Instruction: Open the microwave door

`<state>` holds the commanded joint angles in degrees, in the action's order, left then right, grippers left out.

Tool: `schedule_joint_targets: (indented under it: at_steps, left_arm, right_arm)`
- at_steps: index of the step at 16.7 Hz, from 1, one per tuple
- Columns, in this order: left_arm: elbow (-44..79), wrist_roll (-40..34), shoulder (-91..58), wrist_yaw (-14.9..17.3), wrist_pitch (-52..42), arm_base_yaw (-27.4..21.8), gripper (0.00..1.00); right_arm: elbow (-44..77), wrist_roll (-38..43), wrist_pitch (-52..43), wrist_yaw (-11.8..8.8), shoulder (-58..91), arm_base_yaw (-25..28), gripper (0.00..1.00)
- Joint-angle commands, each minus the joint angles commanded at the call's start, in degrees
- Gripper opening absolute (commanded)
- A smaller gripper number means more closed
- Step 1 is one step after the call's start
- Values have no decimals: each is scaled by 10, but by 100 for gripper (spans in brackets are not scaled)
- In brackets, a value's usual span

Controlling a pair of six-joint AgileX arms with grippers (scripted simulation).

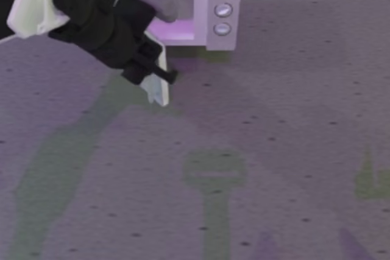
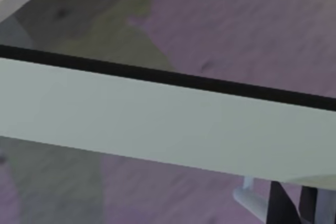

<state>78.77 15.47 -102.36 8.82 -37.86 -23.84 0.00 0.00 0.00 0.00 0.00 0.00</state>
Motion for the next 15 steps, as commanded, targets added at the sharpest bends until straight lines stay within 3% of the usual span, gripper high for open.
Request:
schedule_joint_targets:
  at_steps: [3,15]
  left_arm:
    - [-10,32,12,17,-2,13,0]
    - [-11,34,13,18,-1,13,0]
  right_arm:
    - [0,0,0,0,0,0,100]
    - [0,0,0,0,0,0,100]
